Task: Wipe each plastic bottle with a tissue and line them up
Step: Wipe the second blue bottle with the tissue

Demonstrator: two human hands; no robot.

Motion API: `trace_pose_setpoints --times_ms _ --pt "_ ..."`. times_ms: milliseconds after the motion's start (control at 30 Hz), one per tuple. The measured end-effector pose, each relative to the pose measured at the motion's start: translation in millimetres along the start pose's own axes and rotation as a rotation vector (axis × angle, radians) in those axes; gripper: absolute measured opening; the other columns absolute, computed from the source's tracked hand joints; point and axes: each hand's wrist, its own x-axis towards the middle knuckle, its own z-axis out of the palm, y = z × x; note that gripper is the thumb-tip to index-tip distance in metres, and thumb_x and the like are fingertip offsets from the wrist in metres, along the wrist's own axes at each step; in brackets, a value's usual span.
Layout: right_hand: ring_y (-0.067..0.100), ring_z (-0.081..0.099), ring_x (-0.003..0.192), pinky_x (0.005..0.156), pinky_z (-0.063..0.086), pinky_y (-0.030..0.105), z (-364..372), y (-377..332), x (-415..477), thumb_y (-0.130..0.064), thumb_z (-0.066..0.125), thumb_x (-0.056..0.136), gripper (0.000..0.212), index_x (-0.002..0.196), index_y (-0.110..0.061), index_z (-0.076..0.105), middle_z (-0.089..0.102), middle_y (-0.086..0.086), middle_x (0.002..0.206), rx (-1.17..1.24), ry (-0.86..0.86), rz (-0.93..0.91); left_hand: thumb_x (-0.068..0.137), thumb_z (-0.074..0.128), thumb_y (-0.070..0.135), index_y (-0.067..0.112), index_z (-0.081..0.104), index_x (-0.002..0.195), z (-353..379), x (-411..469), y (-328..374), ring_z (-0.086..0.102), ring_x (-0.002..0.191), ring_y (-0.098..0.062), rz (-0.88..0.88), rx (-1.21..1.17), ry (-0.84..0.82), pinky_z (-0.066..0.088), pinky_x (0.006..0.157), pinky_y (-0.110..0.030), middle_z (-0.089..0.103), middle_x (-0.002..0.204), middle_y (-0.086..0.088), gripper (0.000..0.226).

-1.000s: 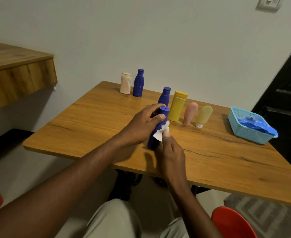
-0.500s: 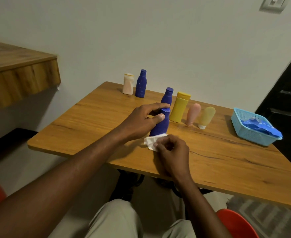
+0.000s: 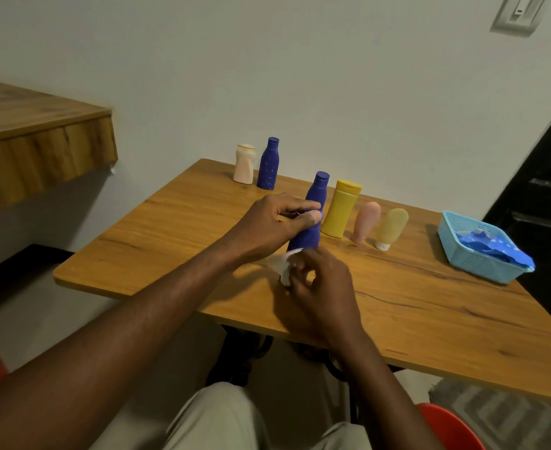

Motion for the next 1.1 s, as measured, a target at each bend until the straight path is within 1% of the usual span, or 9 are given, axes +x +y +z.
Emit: trace_pose_setpoints --times_ms 100,200,300,433,533,633,833,933,1100 --pt "0.009 0.058 0.079 0.07 0.051 0.031 4 5 -8 -0.024 0.068 0.089 0.006 0.091 -0.021 0.073 0.065 -0.005 0.094 -0.116 -0.123 0.025 0.094 0.07 0.041 0.022 0.071 0.128 1 0 2 0.065 0.111 0.003 -0.017 -0.043 -0.003 0.05 0.084 -0.011 0.07 0.126 0.011 0.039" --pt "0.005 0.059 0.08 0.07 0.048 0.023 1 11 -4 -0.023 0.07 0.087 0.005 0.087 -0.026 0.075 0.068 -0.009 0.092 -0.095 -0.112 0.109 0.089 0.077 0.039 0.022 0.072 0.127 1 2 2 0.066 0.103 0.005 -0.005 0.003 0.016 0.049 0.076 -0.006 0.071 0.12 0.013 0.042" --pt "0.004 0.062 0.082 0.072 0.052 0.027 -4 18 0 -0.018 0.071 0.083 0.009 0.08 -0.026 0.071 0.069 -0.011 0.087 0.018 0.016 0.178 0.088 0.078 0.033 0.02 0.073 0.125 2 3 1 0.065 0.098 0.008 0.003 -0.006 0.035 0.047 0.075 -0.004 0.071 0.114 0.014 0.039" --pt "0.005 0.064 0.09 0.08 0.057 0.031 -12 19 10 -0.014 0.068 0.089 0.007 0.088 -0.02 0.065 0.068 -0.011 0.09 0.261 0.221 0.2 0.089 0.078 0.031 0.02 0.073 0.125 3 3 0 0.065 0.099 0.007 0.011 -0.004 0.037 0.048 0.077 -0.004 0.069 0.113 0.017 0.038" --pt "0.009 0.064 0.1 0.084 0.057 0.033 -16 13 24 -0.017 0.065 0.095 0.008 0.102 -0.018 0.063 0.067 -0.007 0.101 0.391 0.255 0.186 0.09 0.077 0.032 0.02 0.072 0.127 4 3 0 0.066 0.102 0.005 0.026 0.028 0.041 0.048 0.078 -0.005 0.07 0.119 0.013 0.039" --pt "0.007 0.065 0.103 0.086 0.057 0.025 -17 9 32 -0.017 0.065 0.096 0.012 0.108 -0.016 0.062 0.068 -0.009 0.104 0.445 0.253 0.161 0.091 0.075 0.031 0.021 0.071 0.128 3 3 -1 0.065 0.104 0.004 0.028 0.048 0.051 0.049 0.08 -0.006 0.07 0.127 0.008 0.039" --pt "0.007 0.067 0.096 0.084 0.057 0.024 -17 32 18 -0.005 0.068 0.091 0.011 0.097 -0.014 0.068 0.07 -0.009 0.096 0.281 0.21 0.057 0.089 0.077 0.035 0.024 0.072 0.128 3 3 -3 0.067 0.108 0.0 0.014 0.011 0.043 0.053 0.09 -0.022 0.071 0.125 0.011 0.041" --pt "0.003 0.064 0.091 0.079 0.054 0.024 -13 40 5 -0.003 0.068 0.087 0.019 0.087 -0.022 0.067 0.068 -0.014 0.091 0.165 0.063 0.083 0.088 0.079 0.034 0.024 0.072 0.127 3 1 -3 0.068 0.108 -0.003 -0.001 -0.037 0.035 0.057 0.094 -0.031 0.072 0.122 0.01 0.041" --pt "0.007 0.063 0.086 0.075 0.057 0.032 -8 39 -1 -0.008 0.073 0.084 0.018 0.086 -0.024 0.065 0.068 -0.011 0.089 -0.048 -0.106 0.127 0.089 0.078 0.032 0.021 0.072 0.128 4 1 -1 0.068 0.109 -0.005 0.001 -0.056 0.036 0.056 0.094 -0.03 0.072 0.122 0.009 0.041"
